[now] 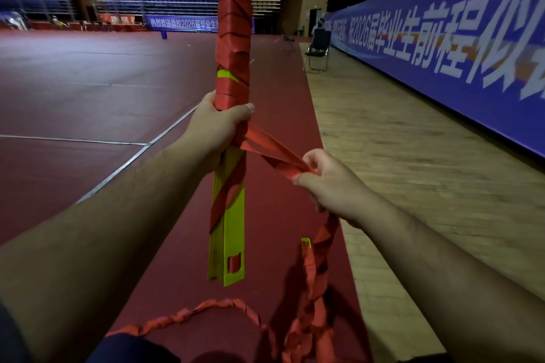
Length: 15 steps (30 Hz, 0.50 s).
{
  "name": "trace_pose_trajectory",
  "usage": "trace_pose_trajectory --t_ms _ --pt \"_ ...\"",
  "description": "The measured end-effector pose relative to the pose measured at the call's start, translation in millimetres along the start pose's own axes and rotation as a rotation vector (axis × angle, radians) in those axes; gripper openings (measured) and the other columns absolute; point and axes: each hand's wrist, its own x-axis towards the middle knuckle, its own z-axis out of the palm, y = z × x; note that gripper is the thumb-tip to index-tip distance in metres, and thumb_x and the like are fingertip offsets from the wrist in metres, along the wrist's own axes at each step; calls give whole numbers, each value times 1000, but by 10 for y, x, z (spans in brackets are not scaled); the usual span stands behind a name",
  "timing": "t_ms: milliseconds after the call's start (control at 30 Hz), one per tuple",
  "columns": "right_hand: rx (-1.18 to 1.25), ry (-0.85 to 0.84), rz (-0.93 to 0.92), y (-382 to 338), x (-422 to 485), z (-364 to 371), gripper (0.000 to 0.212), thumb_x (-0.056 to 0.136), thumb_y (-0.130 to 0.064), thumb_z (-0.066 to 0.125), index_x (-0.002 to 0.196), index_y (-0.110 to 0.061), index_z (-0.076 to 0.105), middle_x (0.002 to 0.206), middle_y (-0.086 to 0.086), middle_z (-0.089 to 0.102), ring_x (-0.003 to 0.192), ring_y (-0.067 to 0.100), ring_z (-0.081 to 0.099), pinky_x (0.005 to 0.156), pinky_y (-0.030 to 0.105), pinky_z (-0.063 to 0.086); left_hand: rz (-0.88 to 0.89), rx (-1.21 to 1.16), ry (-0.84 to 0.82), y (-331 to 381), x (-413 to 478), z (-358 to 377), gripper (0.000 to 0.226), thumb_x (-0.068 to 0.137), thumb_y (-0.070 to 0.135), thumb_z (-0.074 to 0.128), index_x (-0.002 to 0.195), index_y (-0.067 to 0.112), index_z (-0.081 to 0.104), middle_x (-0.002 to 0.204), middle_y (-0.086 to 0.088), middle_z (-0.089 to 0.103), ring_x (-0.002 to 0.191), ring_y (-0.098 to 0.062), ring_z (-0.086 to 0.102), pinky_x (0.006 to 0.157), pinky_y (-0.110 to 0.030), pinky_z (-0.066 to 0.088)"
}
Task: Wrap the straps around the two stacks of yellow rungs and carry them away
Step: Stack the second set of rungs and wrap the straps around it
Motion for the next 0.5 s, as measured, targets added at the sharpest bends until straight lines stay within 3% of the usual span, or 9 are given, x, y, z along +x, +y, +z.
trace_pose_trajectory --t_ms 100,200,267,333,400,467,500 --pt "-76 27 18 40 13 -19 23 85 -13 46 96 -28 59 57 -1 59 49 15 55 49 29 45 -8 6 13 -8 3 -8 42 80 22 78 113 12 55 95 -16 63 68 -21 61 58 -35 54" --pt "-138 -20 23 127 -24 -33 28 85 -10 45 73 -27 65 62 0 67 60 20 63 63 42 54 1 40 30 29 13 -9 45 81 24 78 117 11 54 99 -17 64 72 -21 62 57 -33 55" --pt "-259 -29 19 199 -1 -44 29 87 -12 49 71 -27 68 69 0 72 70 20 69 72 41 55 12 59 29 73 14 6 43 83 24 78 117 14 53 102 -16 64 75 -21 63 57 -33 57" --pt "-278 28 26 252 61 -61 28 88 -8 47 75 -20 68 67 1 70 63 20 65 65 36 52 35 88 31 122 5 30 44 85 25 77 119 16 52 100 -13 63 75 -19 63 55 -29 57" --pt "-22 48 74 279 61 -80 28 89 -6 42 74 -18 62 61 7 61 47 20 52 51 32 42 61 85 27 170 8 52 45 85 25 77 121 14 52 100 -12 63 74 -19 63 54 -27 54" --pt "237 2 40 333 11 -121 17 92 -19 47 80 -19 59 57 7 53 43 17 41 47 29 31 62 68 22 208 34 38 46 84 25 77 122 13 53 98 -11 62 75 -20 62 57 -30 55" --pt "250 -40 -11 377 -26 -148 14 91 -29 54 84 -19 60 57 4 52 45 16 41 45 27 30 59 49 27 231 43 19 47 83 26 77 122 12 53 97 -11 62 76 -21 62 59 -31 56"
